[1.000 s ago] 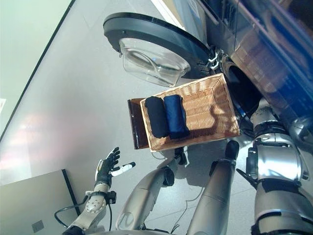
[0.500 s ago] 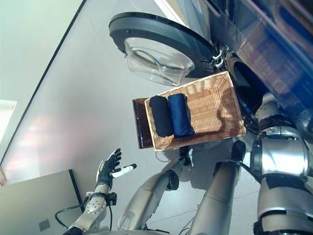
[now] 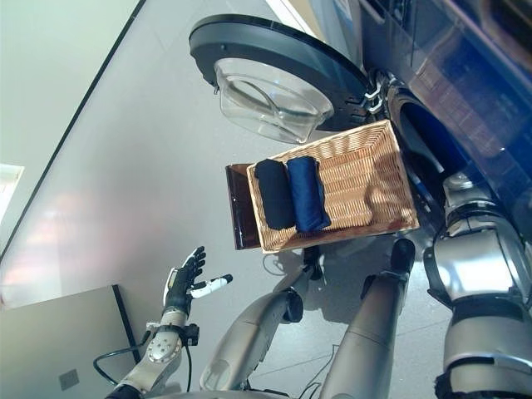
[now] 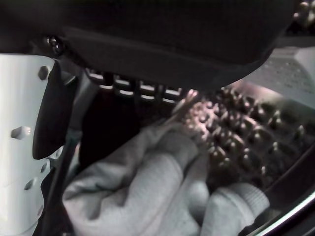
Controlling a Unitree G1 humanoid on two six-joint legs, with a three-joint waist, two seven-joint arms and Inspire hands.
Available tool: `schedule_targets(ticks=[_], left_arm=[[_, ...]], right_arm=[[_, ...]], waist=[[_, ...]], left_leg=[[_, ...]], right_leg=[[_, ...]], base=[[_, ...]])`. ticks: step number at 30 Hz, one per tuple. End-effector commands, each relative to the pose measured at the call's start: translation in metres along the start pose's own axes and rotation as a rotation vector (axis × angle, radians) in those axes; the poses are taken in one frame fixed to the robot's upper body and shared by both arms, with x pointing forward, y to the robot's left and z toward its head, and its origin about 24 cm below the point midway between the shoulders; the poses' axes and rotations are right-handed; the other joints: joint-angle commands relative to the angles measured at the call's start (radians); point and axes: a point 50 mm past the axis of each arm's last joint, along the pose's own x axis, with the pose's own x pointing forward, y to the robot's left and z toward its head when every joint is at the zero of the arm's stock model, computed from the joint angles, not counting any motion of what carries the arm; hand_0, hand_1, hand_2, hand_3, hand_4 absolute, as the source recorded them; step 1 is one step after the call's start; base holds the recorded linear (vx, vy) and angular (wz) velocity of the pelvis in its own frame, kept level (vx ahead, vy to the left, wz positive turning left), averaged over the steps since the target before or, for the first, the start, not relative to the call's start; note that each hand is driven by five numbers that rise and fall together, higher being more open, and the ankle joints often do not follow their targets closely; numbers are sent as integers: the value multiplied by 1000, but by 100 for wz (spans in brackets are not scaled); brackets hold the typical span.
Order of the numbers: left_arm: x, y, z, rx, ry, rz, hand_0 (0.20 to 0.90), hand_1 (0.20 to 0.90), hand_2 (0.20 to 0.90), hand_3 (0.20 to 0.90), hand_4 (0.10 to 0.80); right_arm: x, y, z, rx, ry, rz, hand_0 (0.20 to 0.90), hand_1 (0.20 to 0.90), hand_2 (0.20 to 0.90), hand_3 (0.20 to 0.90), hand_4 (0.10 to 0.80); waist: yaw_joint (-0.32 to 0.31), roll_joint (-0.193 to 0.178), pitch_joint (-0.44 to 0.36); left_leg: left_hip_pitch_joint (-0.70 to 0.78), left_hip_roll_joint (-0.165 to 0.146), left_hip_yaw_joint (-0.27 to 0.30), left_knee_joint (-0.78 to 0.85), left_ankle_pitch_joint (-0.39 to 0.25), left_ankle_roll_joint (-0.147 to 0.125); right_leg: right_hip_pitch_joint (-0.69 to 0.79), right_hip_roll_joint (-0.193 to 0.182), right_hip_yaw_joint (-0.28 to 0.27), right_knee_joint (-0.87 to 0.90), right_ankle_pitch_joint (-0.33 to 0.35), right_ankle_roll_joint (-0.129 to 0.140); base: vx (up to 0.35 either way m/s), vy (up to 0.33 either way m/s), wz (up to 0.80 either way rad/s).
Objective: Pick up the clothes and place them into the washing machine
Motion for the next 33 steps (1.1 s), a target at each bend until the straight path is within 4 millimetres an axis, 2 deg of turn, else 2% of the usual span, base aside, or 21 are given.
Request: schedule_targets(ticks=[1,2,3,8,9,10,11,13,14,15,20,25,29,33], left_arm=[[-3,43,-15,62,41,158,900,900,900,900,800],[-3,44,-15,63,41,159,900,900,900,900,800],[-3,43,-17,60,53,162,900,900,900,900,800],[-2,43,-21,49,84,173,900,900,900,900,800],[-1,43,-20,45,77,169,900,900,900,900,800],[1,43,-19,46,74,169,900,900,900,900,800],[1,44,-19,47,74,169,900,900,900,900,800],[3,46,-16,49,64,167,900,900,900,900,800],[3,46,-17,50,64,168,900,900,900,900,800],[3,47,-16,51,62,171,900,900,900,900,800],[7,57,-14,61,55,203,900,900,900,900,800],[6,62,-18,64,76,224,900,900,900,900,800],[4,68,-27,68,128,256,900,900,900,900,800],[0,68,-35,77,172,258,900,900,900,900,800]], right_arm=[[35,-68,99,240,-245,-209,900,900,900,900,800],[35,-68,99,241,-244,-208,900,900,900,900,800],[32,-63,97,262,-236,-189,900,900,900,900,800],[9,-19,79,435,-138,-54,900,900,900,900,800],[1,-7,77,461,-130,-17,900,900,900,900,800],[-15,14,65,521,-76,45,900,900,900,900,800],[-15,14,64,521,-75,45,900,900,900,900,800],[-36,38,57,594,-28,125,900,900,900,900,800],[-37,38,56,594,-26,126,900,900,900,900,800],[-48,48,53,636,-1,167,900,900,900,900,800],[-73,70,48,673,37,266,900,900,900,900,800],[-88,81,43,725,66,314,900,900,900,900,800],[-108,93,32,754,110,372,900,900,900,900,800],[-135,108,5,747,179,454,900,900,900,900,800]], waist=[[24,-42,-105],[24,-43,-106],[21,-41,-97],[19,-51,-86],[19,-53,-84],[18,-57,-79],[18,-58,-80],[22,-69,-76],[21,-70,-77],[21,-75,-73],[24,-106,-59],[25,-124,-51],[18,-148,-47],[10,-176,-46]], left_leg=[[-29,31,-19,145,-158,-93],[-29,31,-19,144,-158,-93],[-41,37,-8,144,-131,-86],[-37,37,-5,149,-134,-81],[-37,38,-5,152,-136,-79],[-38,38,-6,159,-138,-77],[-37,38,-6,159,-138,-77],[-39,39,-11,167,-142,-74],[-38,39,-11,168,-142,-74],[-40,39,-14,171,-143,-74],[-59,37,-21,205,-152,-70],[-70,41,-26,223,-155,-69],[-57,42,-31,225,-159,-67],[-22,42,-34,227,-170,-62]], right_leg=[[91,70,-55,-99,-9,-59],[91,70,-55,-99,-9,-58],[82,74,-59,-105,23,-65],[95,79,-56,-114,28,-64],[97,80,-56,-116,29,-64],[103,80,-61,-120,31,-63],[104,80,-61,-120,31,-63],[115,81,-66,-126,32,-63],[115,81,-66,-126,32,-63],[118,80,-69,-125,32,-63],[118,79,-76,-109,31,-66],[125,80,-86,-104,31,-68],[147,84,-92,-112,32,-68],[196,89,-98,-131,38,-65]], base=[[6,34,0],[-95,33,0],[-94,30,-2],[-15,27,-3],[-1,18,-5],[1,15,-6],[-3,5,-6],[-11,-16,-6],[0,0,0],[0,0,0],[-49,-14,3],[-23,-13,7],[5,-3,10],[34,6,2]])
